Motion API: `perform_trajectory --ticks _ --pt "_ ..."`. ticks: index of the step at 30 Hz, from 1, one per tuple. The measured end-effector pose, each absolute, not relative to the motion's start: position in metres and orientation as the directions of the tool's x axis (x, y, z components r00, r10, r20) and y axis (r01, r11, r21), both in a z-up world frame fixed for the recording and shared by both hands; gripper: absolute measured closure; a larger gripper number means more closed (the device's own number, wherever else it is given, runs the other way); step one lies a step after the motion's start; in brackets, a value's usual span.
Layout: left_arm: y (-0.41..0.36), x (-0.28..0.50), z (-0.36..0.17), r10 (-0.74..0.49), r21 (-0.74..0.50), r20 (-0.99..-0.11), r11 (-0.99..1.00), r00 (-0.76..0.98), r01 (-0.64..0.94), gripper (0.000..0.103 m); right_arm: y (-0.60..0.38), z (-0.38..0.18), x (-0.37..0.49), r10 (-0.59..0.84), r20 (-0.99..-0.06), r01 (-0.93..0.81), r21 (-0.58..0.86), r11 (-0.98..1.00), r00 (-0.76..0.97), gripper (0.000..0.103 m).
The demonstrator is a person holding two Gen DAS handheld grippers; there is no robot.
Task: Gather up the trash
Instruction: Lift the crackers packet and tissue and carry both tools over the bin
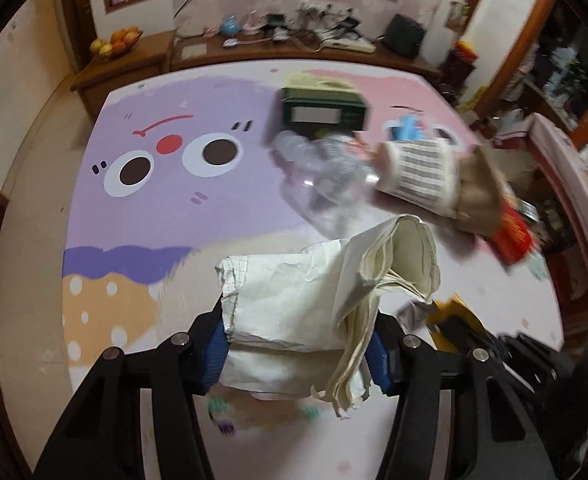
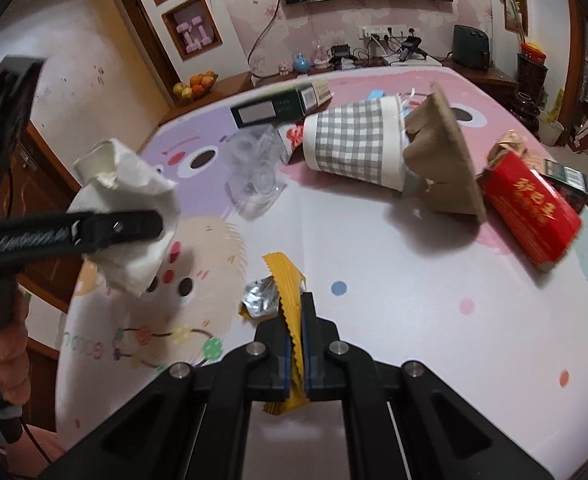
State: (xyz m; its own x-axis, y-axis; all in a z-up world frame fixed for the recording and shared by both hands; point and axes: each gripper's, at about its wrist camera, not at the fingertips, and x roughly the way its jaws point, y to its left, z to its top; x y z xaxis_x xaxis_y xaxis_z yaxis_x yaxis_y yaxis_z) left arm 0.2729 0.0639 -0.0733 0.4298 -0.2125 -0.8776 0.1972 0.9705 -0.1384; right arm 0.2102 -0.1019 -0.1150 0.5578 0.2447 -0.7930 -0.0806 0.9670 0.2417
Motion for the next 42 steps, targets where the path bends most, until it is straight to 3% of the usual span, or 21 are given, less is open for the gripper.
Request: perform_trajectory --ticks 12,21,31,42 --pt "0.047 0.142 -0.033 -0.359 -0.215 -0.834 0.911 0.419 0.352 0.047 -0.124 -0.059 0.113 0.292 -0.703 -0.079 0.319 0.944 0.648 0.100" --pt "0.017 0.059 -0.060 -0.395 -0.206 -0.831 0.873 0.393 0.441 0.047 -0.144 -0.051 0.028 0.303 -0.691 -0.045 0.365 0.930 0.657 0.100" --pt "-0.028 0.003 -0.113 -0.391 -0.128 -0.838 0.819 0.380 0.560 0.046 -0.170 -0.103 -0.042 0.268 -0.750 0.090 0.398 0.913 0.604 0.100" --pt "-0.072 -0.013 -0.224 -0.328 -0.097 -0.906 0.774 0.266 0.626 0.046 -0.211 -0.235 -0.067 0.263 -0.839 0.323 0.445 0.835 0.477 0.100"
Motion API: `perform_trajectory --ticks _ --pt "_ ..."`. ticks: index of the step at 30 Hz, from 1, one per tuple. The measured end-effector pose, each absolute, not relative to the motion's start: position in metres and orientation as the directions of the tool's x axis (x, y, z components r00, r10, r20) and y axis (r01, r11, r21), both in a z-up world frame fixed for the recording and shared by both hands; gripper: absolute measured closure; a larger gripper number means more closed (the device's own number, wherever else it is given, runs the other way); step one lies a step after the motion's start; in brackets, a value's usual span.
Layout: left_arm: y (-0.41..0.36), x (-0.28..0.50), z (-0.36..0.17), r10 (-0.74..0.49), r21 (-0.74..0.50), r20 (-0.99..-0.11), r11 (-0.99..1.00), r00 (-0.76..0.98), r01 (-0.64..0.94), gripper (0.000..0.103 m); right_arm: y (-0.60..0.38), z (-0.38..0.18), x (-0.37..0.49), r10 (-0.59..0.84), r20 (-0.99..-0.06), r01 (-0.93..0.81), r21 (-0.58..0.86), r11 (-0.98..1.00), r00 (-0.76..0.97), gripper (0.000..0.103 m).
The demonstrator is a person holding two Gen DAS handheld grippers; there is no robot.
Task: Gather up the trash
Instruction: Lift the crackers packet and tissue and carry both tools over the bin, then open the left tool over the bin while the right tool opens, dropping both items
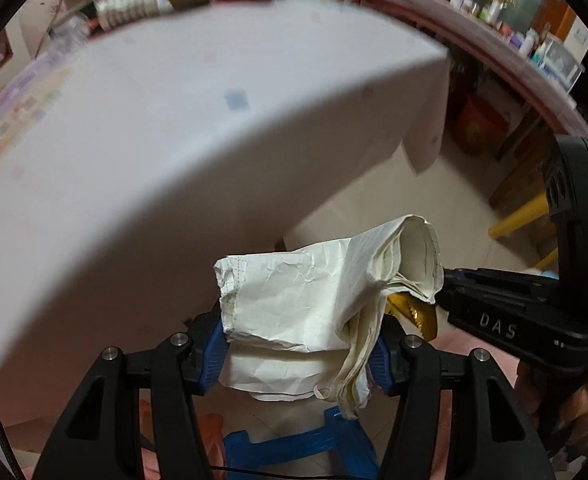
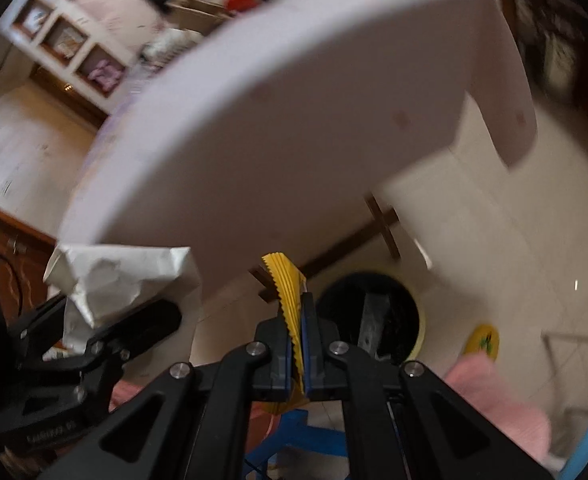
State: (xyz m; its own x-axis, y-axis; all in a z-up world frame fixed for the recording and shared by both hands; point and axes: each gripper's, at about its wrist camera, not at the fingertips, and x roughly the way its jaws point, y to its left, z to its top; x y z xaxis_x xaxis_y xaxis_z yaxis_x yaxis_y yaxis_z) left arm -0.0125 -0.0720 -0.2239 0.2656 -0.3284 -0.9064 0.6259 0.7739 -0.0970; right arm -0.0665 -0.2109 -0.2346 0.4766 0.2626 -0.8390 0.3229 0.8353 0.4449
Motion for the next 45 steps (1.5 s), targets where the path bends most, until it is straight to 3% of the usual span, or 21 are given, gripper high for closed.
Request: perform_trajectory --ticks 11,23,29,31,35,38,45 --pt "-0.103 -0.003 -0.350 -0.177 0.000 -0.963 0.756 0.205 0.654 0.045 -0.238 -0.371 -0.062 0.311 -0.863 0.528 0.493 0.691 0.399 0.099" --pt "-0.117 0.007 -0.399 -0.108 0.034 -0.979 0.746 0.171 0.665 0.042 -0.247 -0.444 -0.057 0.319 -0.894 0.576 0.446 0.685 0.313 0.095" --pt "-0.108 0.011 -0.393 -0.114 0.014 -0.981 0.769 0.159 0.639 0.036 -0.247 -0.450 -0.052 0.348 -0.883 0.575 0.468 0.671 0.313 0.081" --pt "-0.108 0.013 -0.395 -0.107 0.012 -0.983 0.777 0.152 0.629 0.034 -0.246 -0.452 -0.052 0.352 -0.884 0.578 0.467 0.669 0.307 0.069" --pt "-0.107 0.015 -0.397 -0.099 0.013 -0.985 0.781 0.144 0.624 0.027 -0.245 -0.453 -0.052 0.361 -0.883 0.581 0.470 0.664 0.302 0.063" --pt "-0.107 0.013 -0.396 -0.097 0.014 -0.985 0.778 0.141 0.629 0.026 -0.243 -0.453 -0.051 0.367 -0.880 0.574 0.475 0.667 0.301 0.051" --pt "-0.110 0.008 -0.395 -0.081 0.022 -0.988 0.764 0.131 0.645 0.023 -0.238 -0.453 -0.051 0.360 -0.886 0.552 0.463 0.693 0.292 0.048"
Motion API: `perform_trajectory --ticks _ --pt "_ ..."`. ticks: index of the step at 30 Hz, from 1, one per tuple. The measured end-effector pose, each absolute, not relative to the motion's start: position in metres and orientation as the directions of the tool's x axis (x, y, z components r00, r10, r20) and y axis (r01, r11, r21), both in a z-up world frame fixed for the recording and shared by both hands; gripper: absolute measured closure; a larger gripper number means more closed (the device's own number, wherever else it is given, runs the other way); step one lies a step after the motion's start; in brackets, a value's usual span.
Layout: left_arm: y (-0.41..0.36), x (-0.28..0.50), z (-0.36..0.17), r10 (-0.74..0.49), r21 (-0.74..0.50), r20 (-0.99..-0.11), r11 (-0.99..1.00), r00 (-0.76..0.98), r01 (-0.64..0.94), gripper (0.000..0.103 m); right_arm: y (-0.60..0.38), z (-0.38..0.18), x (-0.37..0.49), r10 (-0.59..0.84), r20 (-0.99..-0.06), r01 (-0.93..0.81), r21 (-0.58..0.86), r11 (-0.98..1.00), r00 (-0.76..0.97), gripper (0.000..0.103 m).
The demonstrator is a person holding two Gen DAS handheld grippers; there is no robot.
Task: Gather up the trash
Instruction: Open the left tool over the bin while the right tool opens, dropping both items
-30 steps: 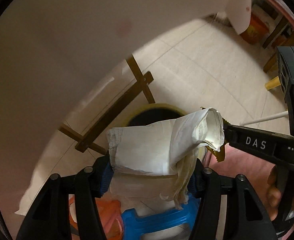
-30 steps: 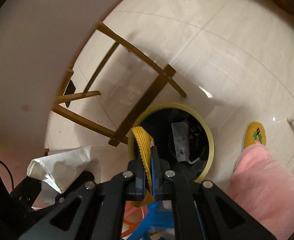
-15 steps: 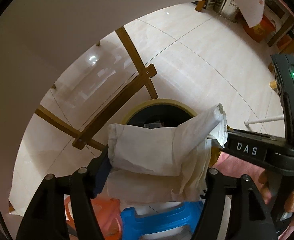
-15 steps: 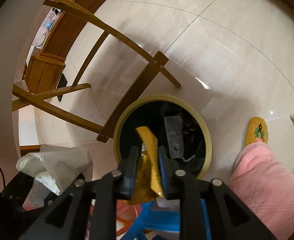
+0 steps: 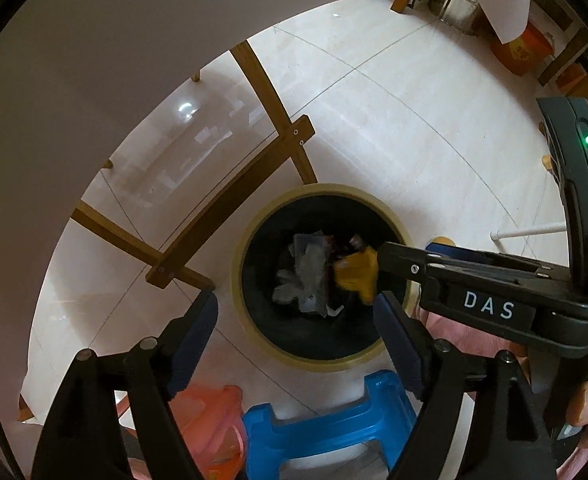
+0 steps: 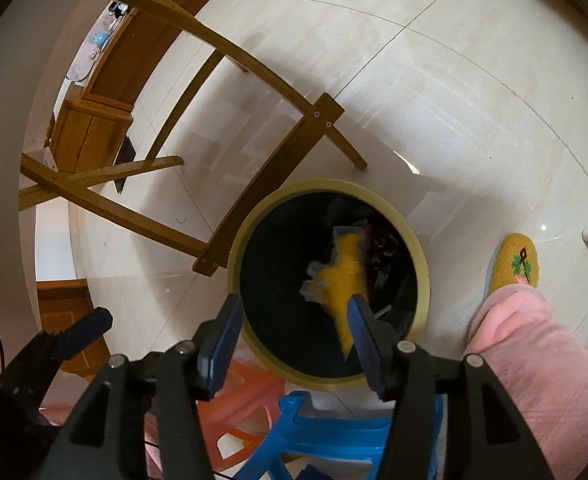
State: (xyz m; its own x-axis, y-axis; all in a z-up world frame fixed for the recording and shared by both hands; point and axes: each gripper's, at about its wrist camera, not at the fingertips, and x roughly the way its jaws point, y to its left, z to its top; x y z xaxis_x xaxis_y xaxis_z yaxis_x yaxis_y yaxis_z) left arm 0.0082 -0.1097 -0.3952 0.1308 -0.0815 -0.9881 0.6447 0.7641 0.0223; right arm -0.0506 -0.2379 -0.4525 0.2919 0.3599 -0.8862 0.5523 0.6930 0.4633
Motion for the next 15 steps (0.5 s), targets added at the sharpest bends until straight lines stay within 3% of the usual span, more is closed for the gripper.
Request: perform_trajectory --ticks 15 --pt "-0.105 0.004 -0.381 -0.072 0.024 -0.990 0.762 0.122 0.647 0.023 -0.233 -0.444 -0.053 0.337 -0.896 0.524 0.442 0.727 0.288 0.048"
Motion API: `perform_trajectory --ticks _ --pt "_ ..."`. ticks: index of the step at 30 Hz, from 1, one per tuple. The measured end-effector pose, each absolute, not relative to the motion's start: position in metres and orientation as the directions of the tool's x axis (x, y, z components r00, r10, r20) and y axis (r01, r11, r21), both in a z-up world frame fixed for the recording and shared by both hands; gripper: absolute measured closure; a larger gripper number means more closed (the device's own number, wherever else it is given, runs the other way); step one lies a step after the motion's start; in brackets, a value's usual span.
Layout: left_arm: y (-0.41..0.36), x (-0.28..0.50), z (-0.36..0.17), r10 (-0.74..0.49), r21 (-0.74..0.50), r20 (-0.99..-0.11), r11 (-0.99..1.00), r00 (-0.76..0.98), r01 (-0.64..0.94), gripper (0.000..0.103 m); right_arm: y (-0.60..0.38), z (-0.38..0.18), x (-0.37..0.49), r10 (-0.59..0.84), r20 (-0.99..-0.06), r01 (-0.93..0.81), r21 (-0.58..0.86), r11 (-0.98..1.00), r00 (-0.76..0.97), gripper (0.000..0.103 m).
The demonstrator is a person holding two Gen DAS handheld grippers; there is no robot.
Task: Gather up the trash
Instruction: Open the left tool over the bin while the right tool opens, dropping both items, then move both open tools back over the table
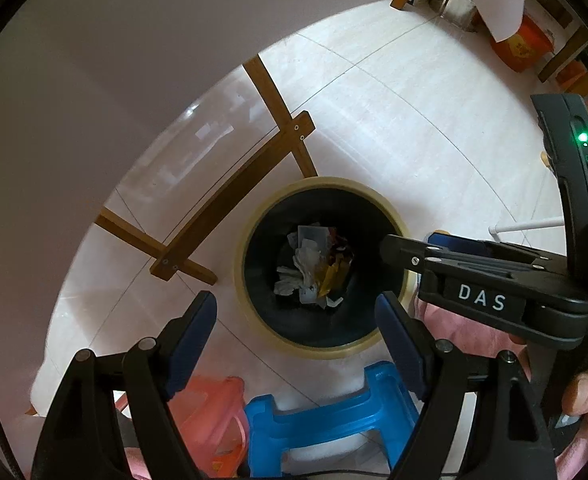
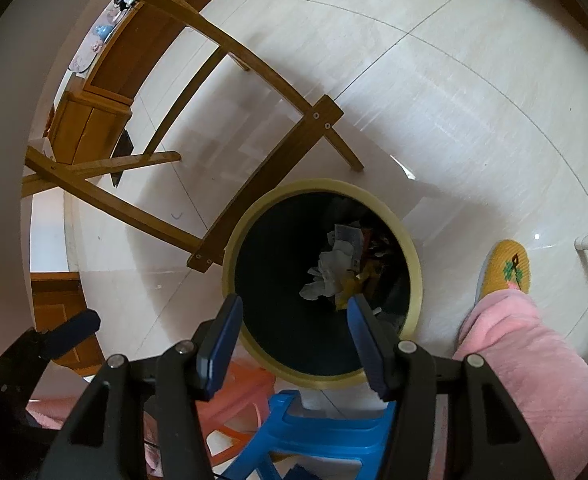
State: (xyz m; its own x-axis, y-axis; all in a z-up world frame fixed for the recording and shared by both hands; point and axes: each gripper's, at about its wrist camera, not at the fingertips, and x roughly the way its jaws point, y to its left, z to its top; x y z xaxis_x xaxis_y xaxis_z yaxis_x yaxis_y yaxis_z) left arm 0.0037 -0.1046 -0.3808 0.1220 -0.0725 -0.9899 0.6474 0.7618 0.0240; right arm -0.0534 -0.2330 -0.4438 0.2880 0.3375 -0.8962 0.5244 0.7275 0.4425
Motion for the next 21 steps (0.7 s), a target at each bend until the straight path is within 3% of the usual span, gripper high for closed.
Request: perform_trajectory --ticks 13,21 --pt "-0.105 -0.040 -0.316 -0.155 -0.010 -0.978 0.698 0.137 0.716 0.023 -0.222 -0.383 -0.073 0.303 -0.916 0.480 0.398 0.782 0.264 0.048" --pt "-0.098 -0.054 -0.252 -0.200 0.071 -0.944 0.651 0.262 0.755 0.023 -0.224 -0.319 -0.088 0.253 -0.906 0.481 0.398 0.781 0.340 0.048"
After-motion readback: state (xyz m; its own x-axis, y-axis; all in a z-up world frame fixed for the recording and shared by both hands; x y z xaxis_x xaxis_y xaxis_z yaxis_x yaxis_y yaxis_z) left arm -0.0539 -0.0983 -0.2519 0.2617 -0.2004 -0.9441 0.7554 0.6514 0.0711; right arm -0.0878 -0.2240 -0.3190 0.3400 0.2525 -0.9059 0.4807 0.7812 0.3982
